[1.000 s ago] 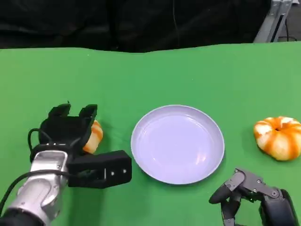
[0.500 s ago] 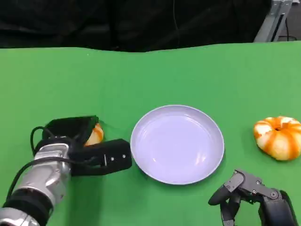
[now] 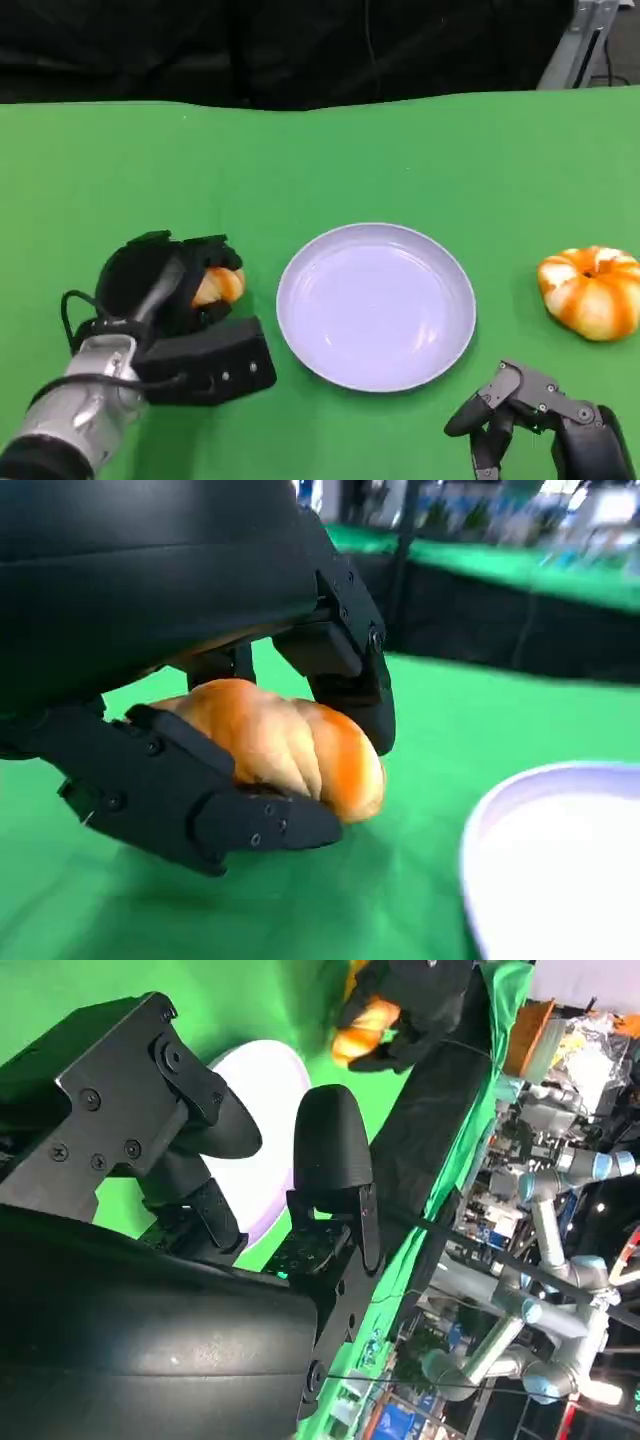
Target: Grasp the bread from the table and place it into the plate.
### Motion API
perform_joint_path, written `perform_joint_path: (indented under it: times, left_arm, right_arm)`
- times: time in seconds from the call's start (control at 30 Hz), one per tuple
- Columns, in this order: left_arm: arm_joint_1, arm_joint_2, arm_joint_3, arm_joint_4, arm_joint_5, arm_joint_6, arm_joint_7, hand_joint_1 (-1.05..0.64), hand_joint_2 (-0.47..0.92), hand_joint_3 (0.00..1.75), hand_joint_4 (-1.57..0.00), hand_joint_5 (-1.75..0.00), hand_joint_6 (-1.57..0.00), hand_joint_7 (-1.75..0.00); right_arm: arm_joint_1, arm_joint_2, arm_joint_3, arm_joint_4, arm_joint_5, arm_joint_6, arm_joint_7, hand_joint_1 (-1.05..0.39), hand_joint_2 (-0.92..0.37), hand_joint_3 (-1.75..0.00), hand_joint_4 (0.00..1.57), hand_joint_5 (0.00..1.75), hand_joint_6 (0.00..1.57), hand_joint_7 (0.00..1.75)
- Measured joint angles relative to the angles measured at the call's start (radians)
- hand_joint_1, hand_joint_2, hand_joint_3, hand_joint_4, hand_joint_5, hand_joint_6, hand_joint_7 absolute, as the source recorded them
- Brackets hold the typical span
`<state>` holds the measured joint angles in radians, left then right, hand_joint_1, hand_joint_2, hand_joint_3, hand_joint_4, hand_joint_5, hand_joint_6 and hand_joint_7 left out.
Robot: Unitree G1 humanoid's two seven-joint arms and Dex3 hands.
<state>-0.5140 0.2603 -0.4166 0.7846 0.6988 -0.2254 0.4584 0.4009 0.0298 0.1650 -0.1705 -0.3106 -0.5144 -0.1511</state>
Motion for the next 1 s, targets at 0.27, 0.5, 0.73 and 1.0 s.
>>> perform_joint_path:
  times: [0.27,0.5,0.73,1.0]
  left_arm:
    - [0.051,0.029,0.021,-0.164,0.009,-0.019,0.037,-0.11,0.35,1.15,-0.87,-1.75,-1.03,-0.89]
    - [0.068,0.01,0.025,-0.259,-0.003,-0.105,0.04,-0.14,0.34,1.23,-0.89,-1.75,-1.01,-0.94]
    - [0.052,-0.072,0.001,-0.311,-0.004,-0.109,-0.027,-0.13,0.26,1.36,-0.91,-1.75,-0.88,-1.32]
    - [-0.03,-0.198,-0.04,-0.188,-0.004,-0.107,-0.055,-0.14,0.25,1.34,-0.9,-1.75,-0.73,-1.73]
  right_arm:
    - [-0.006,0.0,0.0,0.003,-0.002,0.0,-0.002,0.08,-0.31,-1.41,0.9,1.73,0.82,1.35]
    - [-0.015,0.0,0.0,0.009,-0.001,-0.001,-0.002,0.09,-0.31,-1.4,0.89,1.74,0.82,1.35]
    - [-0.016,0.0,0.0,0.02,-0.001,-0.005,-0.003,0.08,-0.31,-1.42,0.89,1.74,0.82,1.36]
    - [-0.009,0.0,0.002,0.019,-0.002,-0.005,-0.004,0.08,-0.3,-1.44,0.9,1.75,0.82,1.35]
